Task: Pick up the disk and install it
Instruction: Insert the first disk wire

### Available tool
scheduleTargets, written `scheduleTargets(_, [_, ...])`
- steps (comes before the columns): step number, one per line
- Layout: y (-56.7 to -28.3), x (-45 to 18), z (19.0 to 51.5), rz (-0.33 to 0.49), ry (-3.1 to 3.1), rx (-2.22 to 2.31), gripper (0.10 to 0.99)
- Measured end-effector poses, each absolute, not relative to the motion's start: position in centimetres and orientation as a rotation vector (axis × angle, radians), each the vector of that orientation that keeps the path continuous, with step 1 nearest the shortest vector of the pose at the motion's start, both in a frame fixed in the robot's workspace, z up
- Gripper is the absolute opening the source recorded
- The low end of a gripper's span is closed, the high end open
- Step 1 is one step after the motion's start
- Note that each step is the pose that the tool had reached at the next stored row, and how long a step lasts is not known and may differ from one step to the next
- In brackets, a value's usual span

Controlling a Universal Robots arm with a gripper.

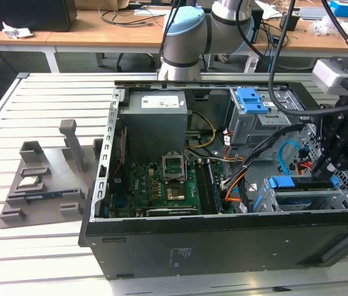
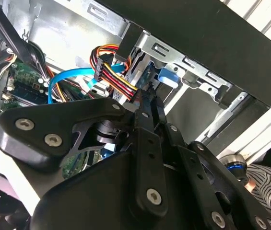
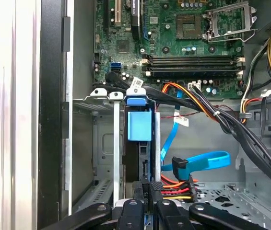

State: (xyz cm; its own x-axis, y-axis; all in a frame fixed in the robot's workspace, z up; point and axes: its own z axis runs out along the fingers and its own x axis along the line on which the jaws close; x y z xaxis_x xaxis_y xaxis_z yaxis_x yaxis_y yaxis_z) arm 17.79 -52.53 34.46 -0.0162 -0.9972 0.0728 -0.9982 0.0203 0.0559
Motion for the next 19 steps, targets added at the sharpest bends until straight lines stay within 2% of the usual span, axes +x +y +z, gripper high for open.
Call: scheduleTargets(19, [-52.21, 17.8, 33.92, 0.018, -2.15, 2.165, 0.169])
